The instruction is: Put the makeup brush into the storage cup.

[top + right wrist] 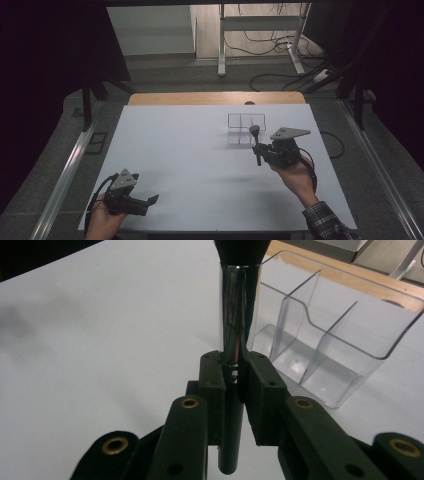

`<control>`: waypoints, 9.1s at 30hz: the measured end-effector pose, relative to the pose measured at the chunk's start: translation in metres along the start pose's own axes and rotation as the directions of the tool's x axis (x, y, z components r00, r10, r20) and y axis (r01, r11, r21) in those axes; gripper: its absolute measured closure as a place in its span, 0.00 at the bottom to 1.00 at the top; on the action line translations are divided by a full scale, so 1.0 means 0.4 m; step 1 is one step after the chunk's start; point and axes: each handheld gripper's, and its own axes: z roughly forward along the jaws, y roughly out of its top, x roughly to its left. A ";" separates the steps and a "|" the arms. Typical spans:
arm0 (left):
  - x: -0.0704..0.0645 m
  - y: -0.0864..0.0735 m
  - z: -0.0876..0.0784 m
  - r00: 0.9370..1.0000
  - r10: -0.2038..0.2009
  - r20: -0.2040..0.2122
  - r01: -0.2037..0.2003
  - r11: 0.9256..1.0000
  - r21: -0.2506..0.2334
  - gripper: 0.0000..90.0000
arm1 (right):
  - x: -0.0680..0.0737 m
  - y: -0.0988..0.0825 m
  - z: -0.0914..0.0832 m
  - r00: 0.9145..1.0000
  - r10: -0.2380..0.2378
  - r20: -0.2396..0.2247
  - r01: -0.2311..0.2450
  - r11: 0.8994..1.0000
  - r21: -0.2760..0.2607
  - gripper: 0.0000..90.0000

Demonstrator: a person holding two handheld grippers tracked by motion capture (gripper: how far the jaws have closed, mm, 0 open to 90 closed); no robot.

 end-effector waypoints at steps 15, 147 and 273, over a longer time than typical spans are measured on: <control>0.015 -0.021 -0.019 0.999 -0.024 -0.032 0.023 1.000 -0.002 0.00 | -0.047 0.023 0.009 0.999 0.028 0.024 -0.027 1.000 -0.012 0.88; 0.023 -0.031 -0.013 0.999 -0.019 -0.034 0.020 0.999 0.039 0.00 | -0.234 0.099 0.173 0.981 0.150 0.121 -0.142 0.987 -0.070 0.88; 0.020 -0.032 -0.016 1.000 -0.021 -0.016 0.022 0.999 0.040 0.00 | -0.107 0.027 0.107 0.998 0.039 0.054 -0.043 0.995 0.085 0.16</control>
